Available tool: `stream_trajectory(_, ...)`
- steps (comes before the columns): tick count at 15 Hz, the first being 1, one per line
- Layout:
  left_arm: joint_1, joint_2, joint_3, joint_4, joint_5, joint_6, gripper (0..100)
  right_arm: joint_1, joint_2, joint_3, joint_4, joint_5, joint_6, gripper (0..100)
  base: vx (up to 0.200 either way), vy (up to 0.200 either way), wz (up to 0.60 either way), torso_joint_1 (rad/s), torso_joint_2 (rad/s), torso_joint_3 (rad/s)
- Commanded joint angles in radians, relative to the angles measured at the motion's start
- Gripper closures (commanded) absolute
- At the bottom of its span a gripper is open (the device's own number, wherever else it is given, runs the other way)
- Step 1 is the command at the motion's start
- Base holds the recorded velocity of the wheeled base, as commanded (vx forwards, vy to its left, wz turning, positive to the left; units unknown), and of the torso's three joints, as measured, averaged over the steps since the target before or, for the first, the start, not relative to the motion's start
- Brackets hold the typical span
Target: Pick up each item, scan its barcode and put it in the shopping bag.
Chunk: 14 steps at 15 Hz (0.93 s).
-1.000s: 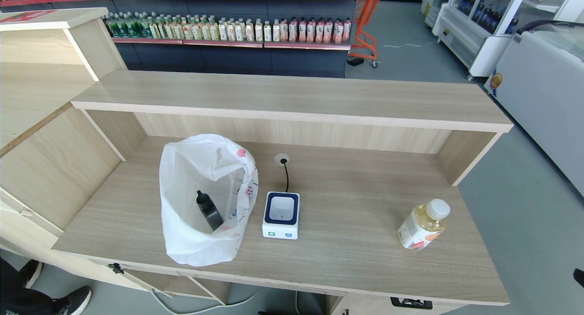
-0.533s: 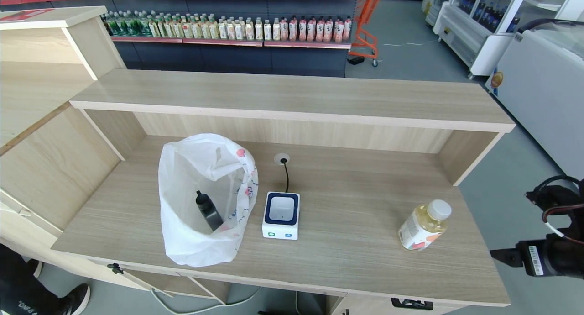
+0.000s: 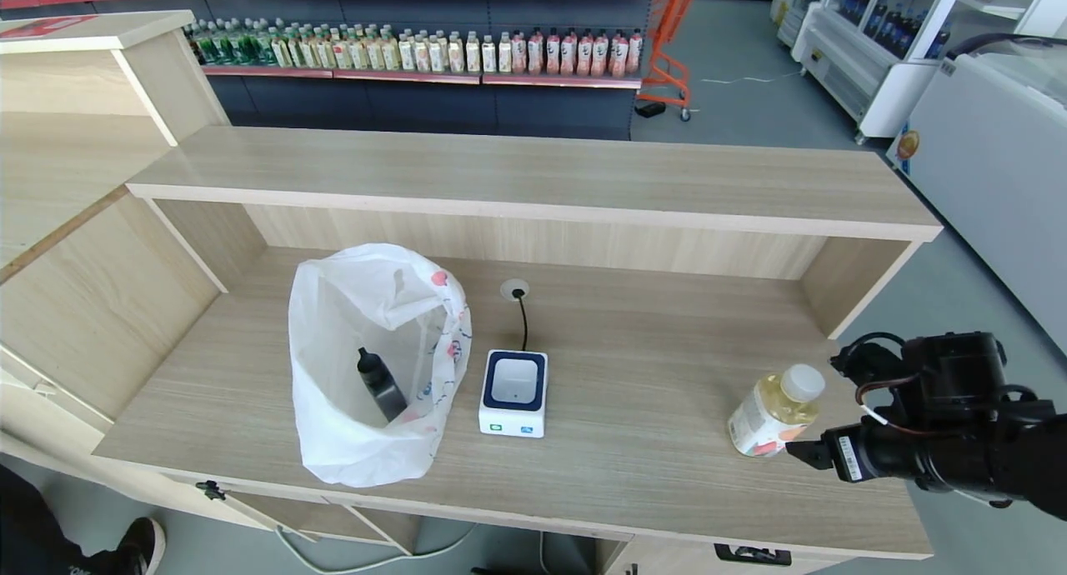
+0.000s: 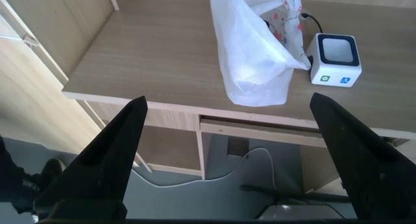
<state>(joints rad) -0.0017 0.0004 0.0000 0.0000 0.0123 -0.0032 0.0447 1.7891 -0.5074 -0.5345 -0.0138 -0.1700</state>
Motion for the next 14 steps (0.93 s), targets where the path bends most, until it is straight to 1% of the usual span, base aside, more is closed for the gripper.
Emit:
stream_trajectory(1,0.000,0.000,0.000,0.000,0.001,0.000,0,0.052,0.124,0.000,-0.073,0.011,0.017,0,0.000,0.000,0.00,0.000,0.00,0.000)
stream_trajectory(2,0.000,0.000,0.000,0.000,0.001,0.000,0,0.067,0.154,-0.003,-0.113,0.031,0.033,0,0.000,0.000,0.00,0.000,0.00,0.000)
stream_trajectory(4,0.000,0.000,0.000,0.000,0.000,-0.001,0,0.104,0.210,-0.014,-0.199,0.032,0.078,0,0.000,0.000,0.00,0.000,0.00,0.000)
stream_trajectory(6,0.000,0.000,0.000,0.000,0.000,0.000,0,0.121,0.266,-0.016,-0.312,0.029,0.081,0,0.000,0.000,0.00,0.000,0.00,0.000)
stream_trajectory(11,0.000,0.000,0.000,0.000,0.000,0.000,0,0.149,0.388,-0.046,-0.535,-0.028,0.083,0,0.000,0.000,0.00,0.000,0.00,0.000)
stream_trajectory(14,0.000,0.000,0.000,0.000,0.001,0.000,0,0.162,0.403,-0.052,-0.595,-0.025,0.081,0,0.000,0.000,0.00,0.000,0.00,0.000)
